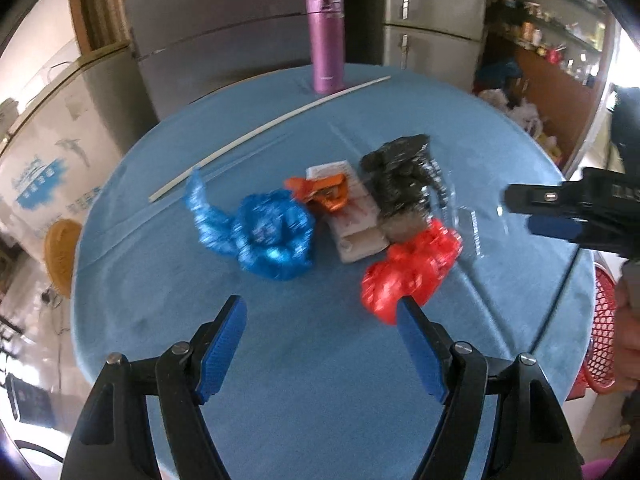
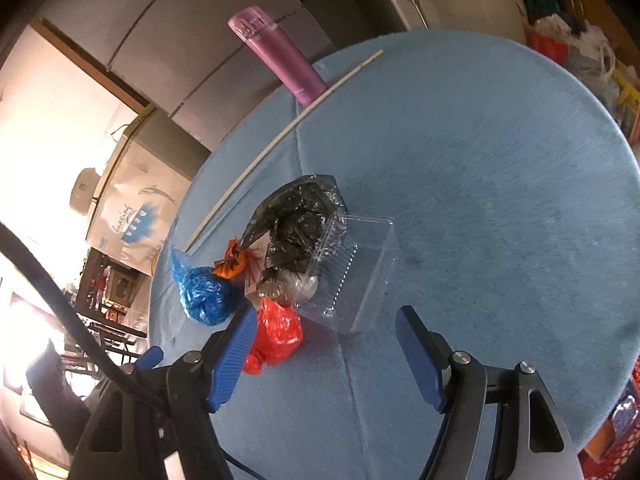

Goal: Collect trash
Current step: 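Move the right tool toward the clear plastic tray and black bag, then grasp the clear plastic tray with the right tool while the left tool grasps the red bag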

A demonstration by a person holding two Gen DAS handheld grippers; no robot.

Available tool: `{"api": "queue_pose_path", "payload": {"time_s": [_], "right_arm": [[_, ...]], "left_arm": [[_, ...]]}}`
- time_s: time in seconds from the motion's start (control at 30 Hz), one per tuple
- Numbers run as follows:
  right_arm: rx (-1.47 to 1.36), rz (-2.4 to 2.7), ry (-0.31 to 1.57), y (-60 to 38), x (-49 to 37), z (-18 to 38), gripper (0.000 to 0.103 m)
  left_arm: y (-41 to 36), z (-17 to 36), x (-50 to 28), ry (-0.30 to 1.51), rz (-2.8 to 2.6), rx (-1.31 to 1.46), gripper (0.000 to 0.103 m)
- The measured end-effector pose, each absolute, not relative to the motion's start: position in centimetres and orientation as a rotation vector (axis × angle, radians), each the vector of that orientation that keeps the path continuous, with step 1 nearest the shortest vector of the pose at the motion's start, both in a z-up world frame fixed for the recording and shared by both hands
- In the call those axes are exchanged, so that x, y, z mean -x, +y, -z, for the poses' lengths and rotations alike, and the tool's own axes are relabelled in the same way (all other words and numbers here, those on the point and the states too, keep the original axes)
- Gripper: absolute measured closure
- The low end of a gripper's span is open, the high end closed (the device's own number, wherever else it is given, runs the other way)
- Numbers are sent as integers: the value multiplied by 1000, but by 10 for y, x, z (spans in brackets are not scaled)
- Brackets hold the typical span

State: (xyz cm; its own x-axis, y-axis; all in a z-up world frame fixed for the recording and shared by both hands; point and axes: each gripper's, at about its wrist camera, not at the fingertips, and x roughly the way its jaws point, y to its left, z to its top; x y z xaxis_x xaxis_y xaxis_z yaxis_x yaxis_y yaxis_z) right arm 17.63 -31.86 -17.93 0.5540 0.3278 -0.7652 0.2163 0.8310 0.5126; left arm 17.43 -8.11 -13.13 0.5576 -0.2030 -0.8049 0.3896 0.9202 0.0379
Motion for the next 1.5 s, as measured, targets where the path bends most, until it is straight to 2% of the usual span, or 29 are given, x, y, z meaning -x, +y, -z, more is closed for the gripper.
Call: {"api": "queue_pose_path", "payload": {"time_s": [0.3,0.63,0.73,0.97,1.5], "right_arm": [[-566,14,1082,-307,-218,189,28],[-491,134,1196,-298,-252,212,28],[-457,140,1222,-294,-258,220,31],[-393,107,1180,-289,-250,214,44],[-534,128,1145,-356,-183,215,45]], "left_arm": [[-106,143,-189,904,523,-178,25],[-102,158,-193,945,614,-136,25],[-97,157,-192,951,630,-129,25],[-102,153,-191,951,681,-126,25],[-140,161,-192,998,721,-134,25]]}}
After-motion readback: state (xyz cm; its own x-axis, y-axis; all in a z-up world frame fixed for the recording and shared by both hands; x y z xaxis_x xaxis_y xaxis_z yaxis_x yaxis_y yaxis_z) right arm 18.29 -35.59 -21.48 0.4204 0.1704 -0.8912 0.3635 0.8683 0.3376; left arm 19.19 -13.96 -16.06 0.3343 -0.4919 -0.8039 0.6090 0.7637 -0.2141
